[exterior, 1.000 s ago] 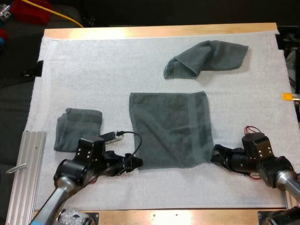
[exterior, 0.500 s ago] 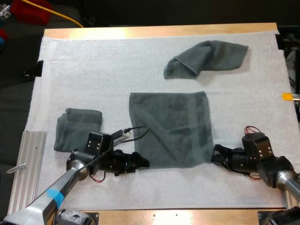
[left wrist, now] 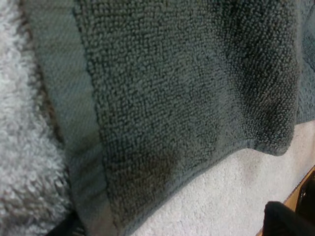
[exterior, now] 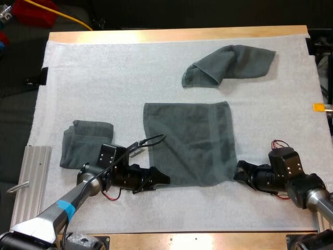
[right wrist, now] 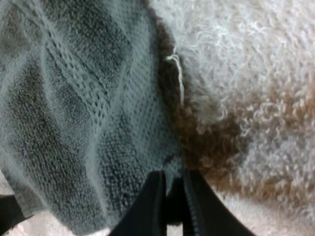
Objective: Pick towel from pile, fold and stack
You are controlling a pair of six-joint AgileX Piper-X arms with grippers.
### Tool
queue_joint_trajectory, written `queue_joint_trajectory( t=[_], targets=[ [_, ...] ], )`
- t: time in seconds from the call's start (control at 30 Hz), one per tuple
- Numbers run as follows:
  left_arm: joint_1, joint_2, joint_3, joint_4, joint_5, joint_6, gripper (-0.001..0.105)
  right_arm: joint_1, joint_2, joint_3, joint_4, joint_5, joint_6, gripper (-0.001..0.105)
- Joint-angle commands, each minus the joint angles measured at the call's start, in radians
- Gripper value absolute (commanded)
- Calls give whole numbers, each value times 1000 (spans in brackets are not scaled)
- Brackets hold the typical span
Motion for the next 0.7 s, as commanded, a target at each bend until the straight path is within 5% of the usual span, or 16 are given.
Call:
queue_joint_trajectory(
  t=[0.0, 0.17, 0.3, 0.5, 0.67],
  targets=[
    [-6, 8, 5, -4, 3, -2, 61, 0, 5, 6, 2, -9, -13, 1],
    [-6, 8, 5, 0, -32, -2, 20, 0, 5, 6, 2, -9, -13, 1],
    [-6, 8, 5, 0, -53, 6, 2, 0, 5, 6, 2, -9, -13, 1],
    [-6, 1, 5, 31, -53, 54, 0, 0, -25, 6, 2, -8, -21, 1],
    [-9, -120, 3, 215, -127, 209, 0, 0, -116, 1, 62, 9, -28, 1]
  ],
)
